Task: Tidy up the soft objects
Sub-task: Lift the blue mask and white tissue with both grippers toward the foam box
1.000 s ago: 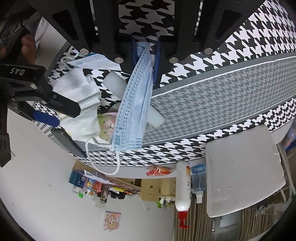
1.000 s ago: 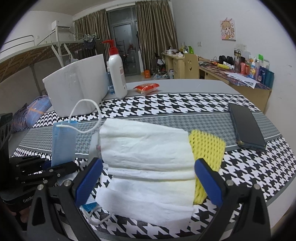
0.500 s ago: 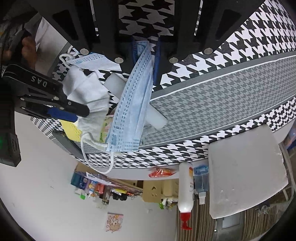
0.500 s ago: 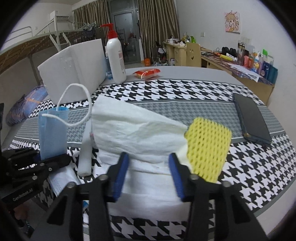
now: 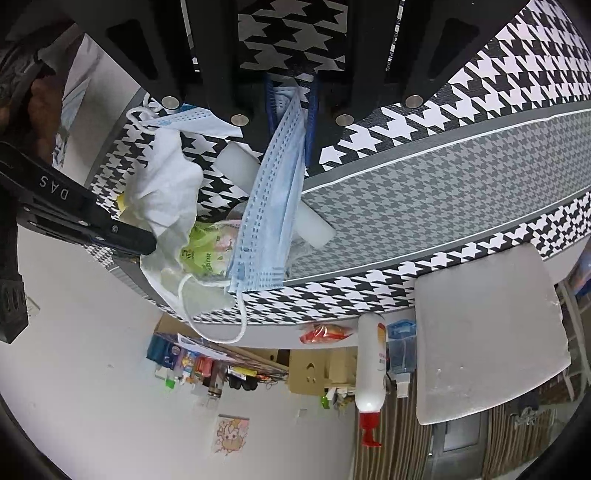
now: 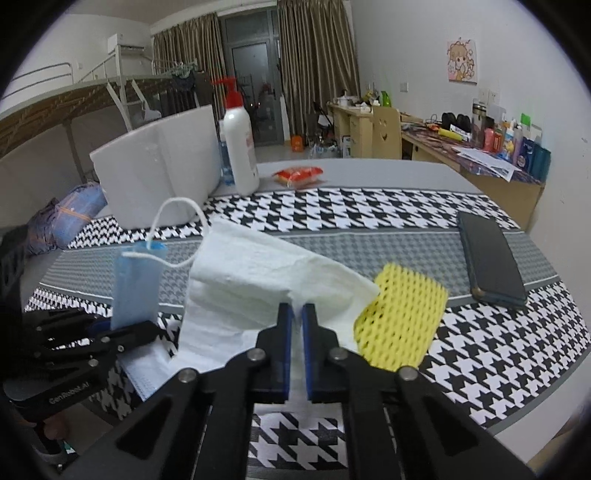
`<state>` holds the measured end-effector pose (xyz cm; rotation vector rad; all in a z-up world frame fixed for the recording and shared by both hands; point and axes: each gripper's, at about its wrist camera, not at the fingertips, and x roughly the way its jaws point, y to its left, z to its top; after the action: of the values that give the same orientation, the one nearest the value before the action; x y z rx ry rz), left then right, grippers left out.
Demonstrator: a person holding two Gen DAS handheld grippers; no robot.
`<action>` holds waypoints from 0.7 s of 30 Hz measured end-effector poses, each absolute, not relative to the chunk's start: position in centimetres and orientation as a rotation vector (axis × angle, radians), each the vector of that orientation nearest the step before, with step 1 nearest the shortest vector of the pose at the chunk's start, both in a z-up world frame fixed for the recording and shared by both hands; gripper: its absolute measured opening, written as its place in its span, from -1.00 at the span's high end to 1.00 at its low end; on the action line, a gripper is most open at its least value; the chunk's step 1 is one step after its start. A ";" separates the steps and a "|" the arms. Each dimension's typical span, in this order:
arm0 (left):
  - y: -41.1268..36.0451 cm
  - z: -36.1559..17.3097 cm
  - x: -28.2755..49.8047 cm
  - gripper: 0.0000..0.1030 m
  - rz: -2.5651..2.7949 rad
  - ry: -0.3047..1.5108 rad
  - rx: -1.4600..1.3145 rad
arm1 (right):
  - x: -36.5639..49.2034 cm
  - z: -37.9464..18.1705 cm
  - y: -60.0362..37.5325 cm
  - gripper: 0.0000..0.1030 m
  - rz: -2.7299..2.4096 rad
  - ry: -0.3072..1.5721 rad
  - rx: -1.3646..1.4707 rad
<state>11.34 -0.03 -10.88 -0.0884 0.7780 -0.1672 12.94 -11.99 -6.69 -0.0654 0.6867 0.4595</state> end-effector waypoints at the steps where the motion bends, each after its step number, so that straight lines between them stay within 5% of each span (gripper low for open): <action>1: 0.0 -10.8 11.2 0.75 -0.170 0.775 -0.091 | 12.9 -6.6 -12.0 0.84 0.458 0.685 -0.065; 21: 2.1 -7.6 9.0 0.75 -0.095 0.678 -0.105 | 11.5 -4.4 -13.0 0.85 0.450 0.614 -0.033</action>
<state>9.02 2.12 -7.64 -0.1047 0.6781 -0.0954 11.49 -13.00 -4.44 -0.0334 0.6136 0.4497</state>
